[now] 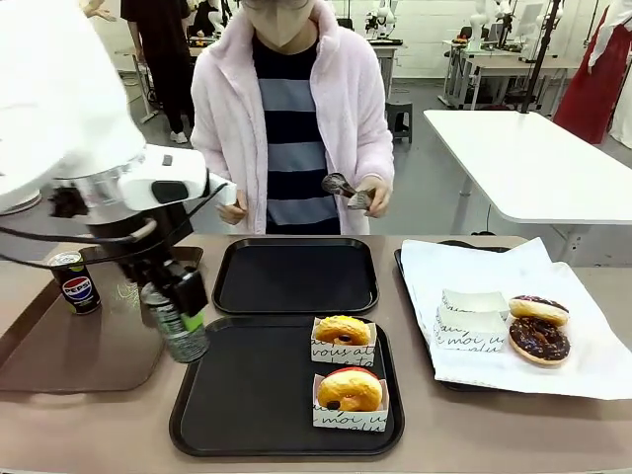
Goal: Set up donuts and drinks on trays.
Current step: Pick up one Pepsi coke and place it on the Flat Tray.
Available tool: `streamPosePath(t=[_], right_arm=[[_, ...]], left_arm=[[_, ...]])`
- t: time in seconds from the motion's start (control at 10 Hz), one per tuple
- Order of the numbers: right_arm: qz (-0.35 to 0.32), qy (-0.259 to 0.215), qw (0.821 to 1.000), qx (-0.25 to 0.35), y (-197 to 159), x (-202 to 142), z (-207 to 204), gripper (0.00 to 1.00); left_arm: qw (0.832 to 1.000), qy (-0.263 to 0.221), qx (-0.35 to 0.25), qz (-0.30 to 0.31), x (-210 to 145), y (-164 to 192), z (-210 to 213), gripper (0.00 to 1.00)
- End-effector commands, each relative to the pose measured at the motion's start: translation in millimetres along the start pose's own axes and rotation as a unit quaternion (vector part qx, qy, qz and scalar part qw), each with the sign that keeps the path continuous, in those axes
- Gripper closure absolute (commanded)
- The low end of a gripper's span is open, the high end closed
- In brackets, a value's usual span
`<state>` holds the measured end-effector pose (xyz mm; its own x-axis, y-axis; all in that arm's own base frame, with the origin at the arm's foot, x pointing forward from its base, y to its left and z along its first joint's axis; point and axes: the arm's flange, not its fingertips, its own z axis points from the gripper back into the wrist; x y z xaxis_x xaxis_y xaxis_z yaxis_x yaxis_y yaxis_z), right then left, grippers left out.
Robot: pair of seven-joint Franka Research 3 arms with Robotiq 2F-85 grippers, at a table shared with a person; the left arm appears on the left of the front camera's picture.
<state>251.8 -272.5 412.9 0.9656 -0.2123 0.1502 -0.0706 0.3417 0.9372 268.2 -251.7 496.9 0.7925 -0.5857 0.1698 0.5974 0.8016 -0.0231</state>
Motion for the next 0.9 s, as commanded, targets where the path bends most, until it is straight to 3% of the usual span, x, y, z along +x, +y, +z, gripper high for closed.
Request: streamPosePath(t=[0.0,0.1,0.4,0.8], right_arm=[[0.006,-0.003,1.000,0.007,0,0,1,0.00],[0.006,-0.003,1.000,0.007,0,0,1,0.00],[0.006,-0.003,1.000,0.007,0,0,1,0.00],[0.006,-0.003,1.000,0.007,0,0,1,0.00]], left_arm=[[1.000,0.003,0.001,0.024,54,0,-22,0.41],[0.999,-0.006,0.009,0.047,72,6,-38,0.41],[0.997,0.030,-0.002,0.073,102,14,-82,0.41],[0.995,0.054,0.016,0.077,112,7,-119,0.41]])
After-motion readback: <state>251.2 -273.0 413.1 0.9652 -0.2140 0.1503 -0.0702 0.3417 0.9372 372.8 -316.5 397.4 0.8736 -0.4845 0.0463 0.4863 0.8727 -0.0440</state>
